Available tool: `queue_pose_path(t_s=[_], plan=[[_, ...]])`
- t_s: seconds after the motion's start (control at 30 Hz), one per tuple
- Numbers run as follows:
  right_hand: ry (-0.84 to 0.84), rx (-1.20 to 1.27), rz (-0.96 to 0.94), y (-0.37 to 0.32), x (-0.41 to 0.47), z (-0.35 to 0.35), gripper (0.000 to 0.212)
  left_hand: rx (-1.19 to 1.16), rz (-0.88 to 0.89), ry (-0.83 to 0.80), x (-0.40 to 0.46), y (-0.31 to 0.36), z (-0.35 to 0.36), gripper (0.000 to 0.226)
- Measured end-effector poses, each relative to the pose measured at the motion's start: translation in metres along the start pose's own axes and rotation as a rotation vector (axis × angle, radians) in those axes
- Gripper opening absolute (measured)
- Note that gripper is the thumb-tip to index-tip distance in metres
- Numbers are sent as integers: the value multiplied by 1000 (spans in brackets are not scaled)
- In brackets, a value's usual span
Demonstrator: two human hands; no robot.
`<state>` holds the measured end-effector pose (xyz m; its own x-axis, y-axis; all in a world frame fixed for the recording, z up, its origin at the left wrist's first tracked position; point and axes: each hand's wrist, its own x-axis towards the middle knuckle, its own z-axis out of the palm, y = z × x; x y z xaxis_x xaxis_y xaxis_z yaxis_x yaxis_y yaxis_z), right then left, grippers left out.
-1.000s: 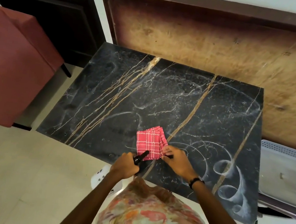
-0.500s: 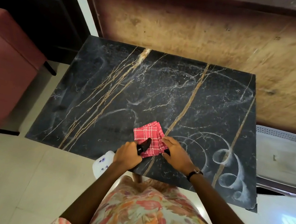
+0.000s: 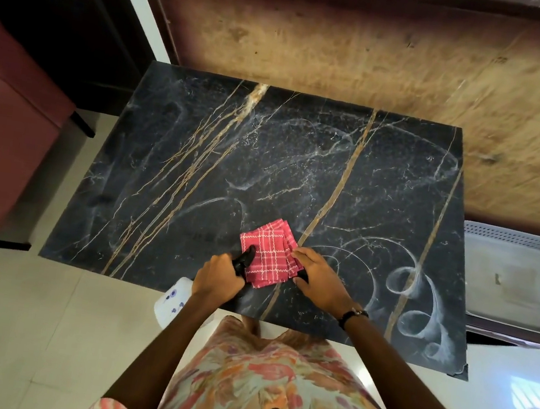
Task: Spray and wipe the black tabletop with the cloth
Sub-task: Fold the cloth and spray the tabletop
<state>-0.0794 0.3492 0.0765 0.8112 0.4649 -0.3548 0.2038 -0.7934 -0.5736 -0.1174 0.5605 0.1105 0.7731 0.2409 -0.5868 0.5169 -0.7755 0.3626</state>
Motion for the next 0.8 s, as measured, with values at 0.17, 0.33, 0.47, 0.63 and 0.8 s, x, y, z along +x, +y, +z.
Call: queue_pose_path(t_s=[0.17,0.33,0.47,0.63,0.8], plan=[[-4,-1,10,1,1,2,59,40,-12,-38,-5,-6,0,33],[14,1,8,1,1,4,59,65,60,-100,-11,-8,3,27],[33,6,5,1,0,5,58,102,115,-122,-20,-8,8,32],[42,0,11,2,1,6,58,181,158,-122,-20,8,15,29],[50,-3,14,2,2,6,58,244,201,-137,-13,26,17,26]])
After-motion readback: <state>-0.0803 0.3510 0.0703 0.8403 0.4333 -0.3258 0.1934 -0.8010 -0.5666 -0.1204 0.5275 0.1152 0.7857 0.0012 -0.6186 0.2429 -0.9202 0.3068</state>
